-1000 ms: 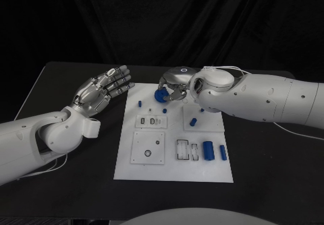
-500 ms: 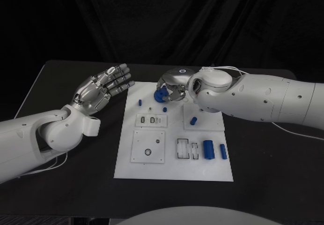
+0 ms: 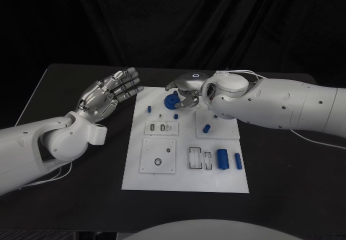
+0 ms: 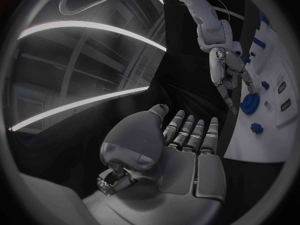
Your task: Assemble the parts on the task board
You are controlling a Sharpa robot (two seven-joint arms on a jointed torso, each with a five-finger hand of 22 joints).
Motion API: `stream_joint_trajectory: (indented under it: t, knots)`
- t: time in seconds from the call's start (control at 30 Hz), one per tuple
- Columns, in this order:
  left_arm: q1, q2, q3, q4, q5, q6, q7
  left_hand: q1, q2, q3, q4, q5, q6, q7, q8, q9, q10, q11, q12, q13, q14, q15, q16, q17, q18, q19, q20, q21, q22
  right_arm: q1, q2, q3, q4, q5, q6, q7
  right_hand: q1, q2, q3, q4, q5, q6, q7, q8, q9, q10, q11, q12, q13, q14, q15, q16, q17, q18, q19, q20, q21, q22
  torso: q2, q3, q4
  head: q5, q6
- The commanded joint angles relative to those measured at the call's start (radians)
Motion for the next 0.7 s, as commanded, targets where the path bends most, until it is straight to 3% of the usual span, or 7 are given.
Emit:
stream_joint_trajectory:
  t: [0.03,0.23,0.47,0.7]
  knots:
    - [-0.001,-0.001,0.001,0.002,-0.001,0.016,0.118,-0.005,-0.003,0.007,-0.003,0.007,0.000,0.018,0.001,0.000,0.001,0.001,0.000,0.000,0.000,0.007,0.006,0.001,-0.009,0.009,-0.001,0.006,0.001,-0.002,-0.007,0.001,0.000,-0.006,-0.023,-0.015,0.005,-0.005,-0.006,0.000,-0.007,0.011,0.000,0.000,0.002,0.104,-0.005,0.003,0.263,0.105,-0.006,0.003,0.263,-0.010,0.051,-0.008,-0.005,0.210,0.001,0.0004,-0.0004,0.001,-0.001]
    - [-0.001,-0.002,0.001,0.002,-0.001,0.016,0.116,-0.005,-0.003,0.007,-0.003,0.007,0.000,0.018,0.001,0.000,0.001,0.001,0.000,0.000,0.000,0.007,0.006,0.001,-0.009,0.009,-0.001,0.006,0.001,-0.002,-0.020,0.001,0.005,-0.006,-0.012,-0.016,0.002,-0.002,-0.010,0.003,-0.015,0.039,0.004,0.008,0.005,0.104,-0.003,0.003,0.263,0.105,-0.004,0.003,0.263,-0.010,0.050,-0.008,-0.006,0.210,0.001,0.0011,-0.0006,0.000,-0.002]
    - [-0.001,-0.001,0.001,0.001,-0.001,0.017,0.115,-0.005,-0.003,0.007,-0.003,0.007,0.000,0.018,0.001,0.000,0.001,0.001,0.000,0.000,0.000,0.007,0.006,0.001,-0.009,0.009,-0.001,0.006,0.001,-0.002,-0.032,0.001,0.012,-0.006,-0.003,-0.014,-0.002,0.006,-0.019,0.009,-0.026,0.206,0.009,0.048,0.030,0.104,0.002,0.003,0.263,0.105,0.000,0.003,0.263,-0.010,0.050,-0.004,-0.007,0.211,0.000,0.0005,-0.0020,0.000,-0.002]
    - [-0.001,-0.001,0.001,0.000,-0.001,0.018,0.113,-0.007,-0.002,0.010,-0.003,0.007,0.002,0.019,0.002,0.000,0.000,0.002,0.001,0.000,-0.001,0.007,0.005,0.001,-0.010,0.009,-0.001,0.006,0.001,-0.005,-0.041,0.001,0.021,-0.006,0.000,-0.011,0.001,0.011,-0.023,0.011,-0.026,0.281,0.006,0.076,0.033,0.104,0.002,0.003,0.263,0.105,0.000,0.003,0.263,-0.010,0.049,-0.003,-0.010,0.210,0.000,0.0004,-0.0023,-0.001,-0.003]
